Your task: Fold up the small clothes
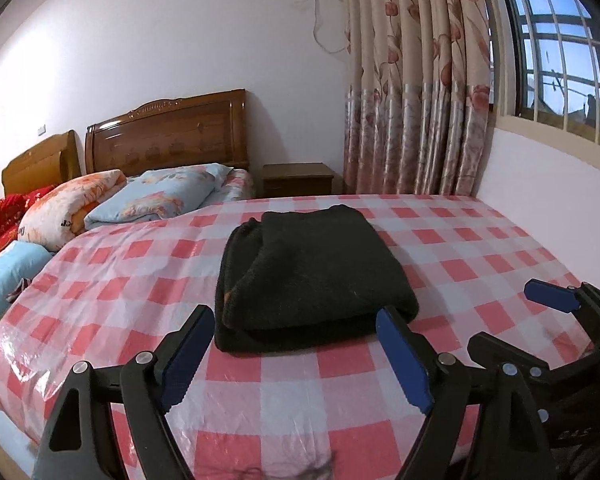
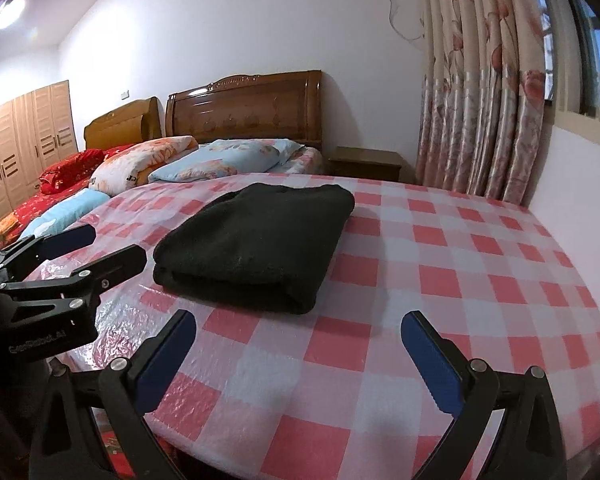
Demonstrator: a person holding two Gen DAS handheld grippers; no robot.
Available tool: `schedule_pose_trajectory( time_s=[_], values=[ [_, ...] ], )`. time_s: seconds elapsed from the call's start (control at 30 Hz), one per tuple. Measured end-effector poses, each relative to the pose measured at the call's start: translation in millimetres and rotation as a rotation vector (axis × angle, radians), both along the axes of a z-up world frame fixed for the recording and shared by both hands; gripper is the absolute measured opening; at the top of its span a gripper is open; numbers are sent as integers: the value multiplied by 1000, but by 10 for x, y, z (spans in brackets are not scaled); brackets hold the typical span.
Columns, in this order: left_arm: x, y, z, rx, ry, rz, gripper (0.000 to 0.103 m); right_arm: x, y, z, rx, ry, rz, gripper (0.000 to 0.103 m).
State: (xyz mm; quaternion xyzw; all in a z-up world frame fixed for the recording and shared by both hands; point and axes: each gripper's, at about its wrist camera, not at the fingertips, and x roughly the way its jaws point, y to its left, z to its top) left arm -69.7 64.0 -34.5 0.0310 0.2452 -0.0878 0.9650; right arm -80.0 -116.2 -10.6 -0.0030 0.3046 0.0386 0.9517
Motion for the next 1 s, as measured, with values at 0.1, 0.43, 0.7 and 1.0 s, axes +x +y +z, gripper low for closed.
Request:
schedule_pose_trajectory(
  time_s=[0.1, 0.43, 0.7, 1.0],
  values=[
    [-81, 8, 33, -6, -13, -8, 85, -57, -1, 23, -10, -8, -11, 103],
    [-116, 43, 76, -14, -16, -7, 85, -88, 11, 29, -24, -3, -4, 103],
    [-121, -4, 63, 7, -10, -12, 85, -86, -14, 13, -7, 3, -3, 103],
    [-106, -17, 54, 17, -6, -2, 85, -82, -33, -5, 11, 10, -4, 103]
  ],
)
